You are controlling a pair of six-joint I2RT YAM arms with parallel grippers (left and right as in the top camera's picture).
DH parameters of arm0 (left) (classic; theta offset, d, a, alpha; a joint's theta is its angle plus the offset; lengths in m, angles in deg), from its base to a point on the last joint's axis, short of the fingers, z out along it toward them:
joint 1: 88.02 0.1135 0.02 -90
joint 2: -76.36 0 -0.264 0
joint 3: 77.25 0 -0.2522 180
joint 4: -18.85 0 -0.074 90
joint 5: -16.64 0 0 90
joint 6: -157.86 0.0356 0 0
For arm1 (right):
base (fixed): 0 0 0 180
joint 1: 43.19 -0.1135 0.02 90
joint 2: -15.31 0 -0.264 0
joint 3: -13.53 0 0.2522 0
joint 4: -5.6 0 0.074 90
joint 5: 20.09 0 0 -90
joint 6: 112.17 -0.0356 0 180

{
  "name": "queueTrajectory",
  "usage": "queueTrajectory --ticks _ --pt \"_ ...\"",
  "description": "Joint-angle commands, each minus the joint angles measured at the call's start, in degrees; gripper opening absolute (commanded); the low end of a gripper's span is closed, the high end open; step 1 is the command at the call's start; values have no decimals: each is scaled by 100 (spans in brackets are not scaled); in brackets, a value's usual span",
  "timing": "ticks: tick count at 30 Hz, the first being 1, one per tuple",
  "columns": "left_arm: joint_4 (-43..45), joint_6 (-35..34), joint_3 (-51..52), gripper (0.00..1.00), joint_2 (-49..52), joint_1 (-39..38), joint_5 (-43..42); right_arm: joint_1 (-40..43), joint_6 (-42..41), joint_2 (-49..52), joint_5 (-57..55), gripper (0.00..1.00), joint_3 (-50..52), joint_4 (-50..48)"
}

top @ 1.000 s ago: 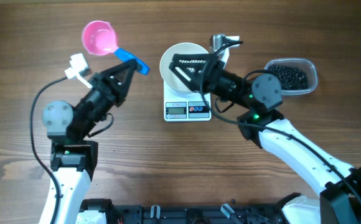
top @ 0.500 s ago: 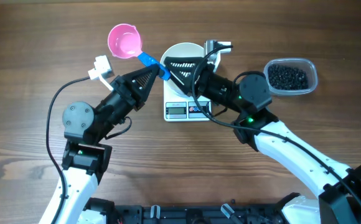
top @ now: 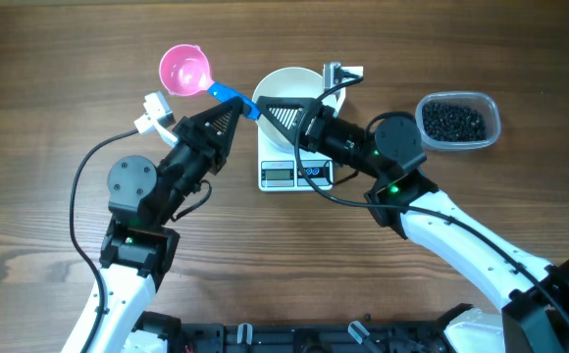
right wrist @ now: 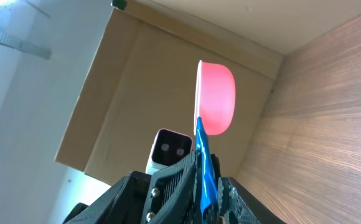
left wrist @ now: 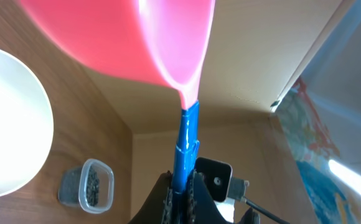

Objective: Scoop item into bowl and weigh 150g on scale
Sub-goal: 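Move the right gripper to the scoop handle held by the left gripper, then close the right gripper on the blue handle and release the left gripper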

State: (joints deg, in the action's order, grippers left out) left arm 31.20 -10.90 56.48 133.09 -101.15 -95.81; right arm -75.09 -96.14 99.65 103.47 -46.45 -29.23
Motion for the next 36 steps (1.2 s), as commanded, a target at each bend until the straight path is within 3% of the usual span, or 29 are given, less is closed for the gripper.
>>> queueTrajectory --ticks 1,14,24,36 --pt "17 48 35 4 -4 -13 192 -20 192 55 101 49 -33 122" --pt "175 48 35 4 42 -131 4 -20 173 55 214 51 -33 151" --pt "278 48 35 4 173 -205 2 -20 2 55 243 37 -33 157" --pt "409 44 35 4 173 -330 2 -20 7 55 249 39 -33 160"
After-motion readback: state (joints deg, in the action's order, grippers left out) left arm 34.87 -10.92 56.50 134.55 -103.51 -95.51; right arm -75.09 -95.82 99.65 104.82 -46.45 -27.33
